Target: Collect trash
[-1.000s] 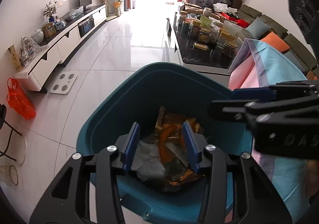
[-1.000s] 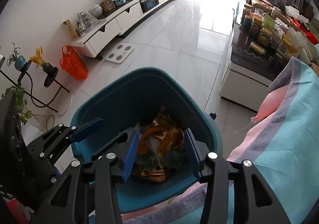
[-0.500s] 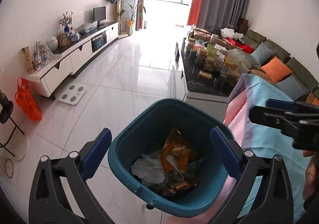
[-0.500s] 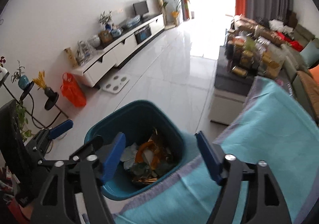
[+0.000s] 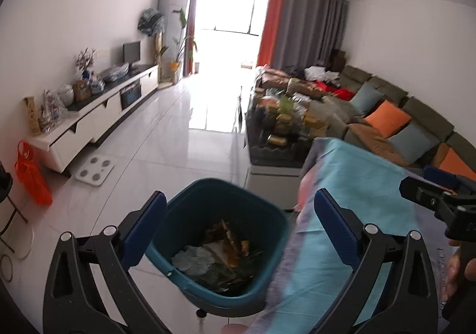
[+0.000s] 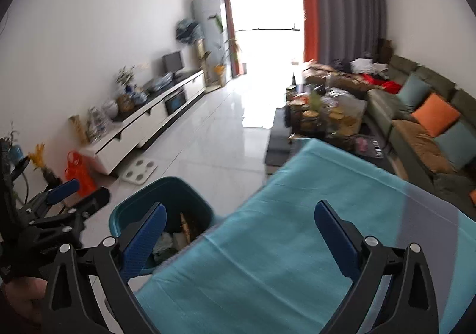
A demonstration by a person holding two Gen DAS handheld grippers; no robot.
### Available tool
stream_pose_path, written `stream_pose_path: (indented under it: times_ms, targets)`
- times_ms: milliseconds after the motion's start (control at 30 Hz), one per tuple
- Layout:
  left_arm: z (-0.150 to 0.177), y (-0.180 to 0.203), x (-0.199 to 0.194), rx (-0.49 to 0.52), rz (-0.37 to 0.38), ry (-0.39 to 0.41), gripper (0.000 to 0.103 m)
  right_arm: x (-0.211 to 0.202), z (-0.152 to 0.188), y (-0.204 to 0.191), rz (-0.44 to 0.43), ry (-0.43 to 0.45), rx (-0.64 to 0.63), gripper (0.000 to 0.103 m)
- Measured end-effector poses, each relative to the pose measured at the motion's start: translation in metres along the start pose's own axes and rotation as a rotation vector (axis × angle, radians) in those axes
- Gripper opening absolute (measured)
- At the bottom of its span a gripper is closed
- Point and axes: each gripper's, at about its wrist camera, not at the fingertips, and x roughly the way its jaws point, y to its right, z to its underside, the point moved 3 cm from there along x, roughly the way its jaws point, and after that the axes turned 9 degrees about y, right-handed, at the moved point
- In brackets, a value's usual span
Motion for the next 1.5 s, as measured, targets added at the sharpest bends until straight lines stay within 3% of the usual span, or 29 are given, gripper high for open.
stream_pose_path:
  times_ms: [233, 467, 1067, 1233, 1500]
  targets:
    - [-0.013, 0.037, -0.047, 0.023, 0.082, 0.109, 0.098, -0.049, 0.016, 0.031, 0.110, 0.066, 0.027, 0.096]
    - [-0.011, 0.076, -0.076, 0.066, 0.179, 0.161, 0.098, -0.096, 0.037, 0.064, 0.230, 0.119, 0.067, 0.096]
    - [0.019, 0.166, -0.124, 0.212, 0.436, 0.187, 0.098, -0.215, 0.093, 0.121, 0.539, 0.231, 0.152, 0.096]
    - [0.026, 0.178, -0.134, 0.237, 0.464, 0.197, 0.098, -0.233, 0.109, 0.128, 0.555, 0.231, 0.186, 0.096]
    - [0.039, 0.193, -0.128, 0.245, 0.487, 0.147, 0.098, -0.250, 0.136, 0.142, 0.634, 0.195, 0.233, 0.096]
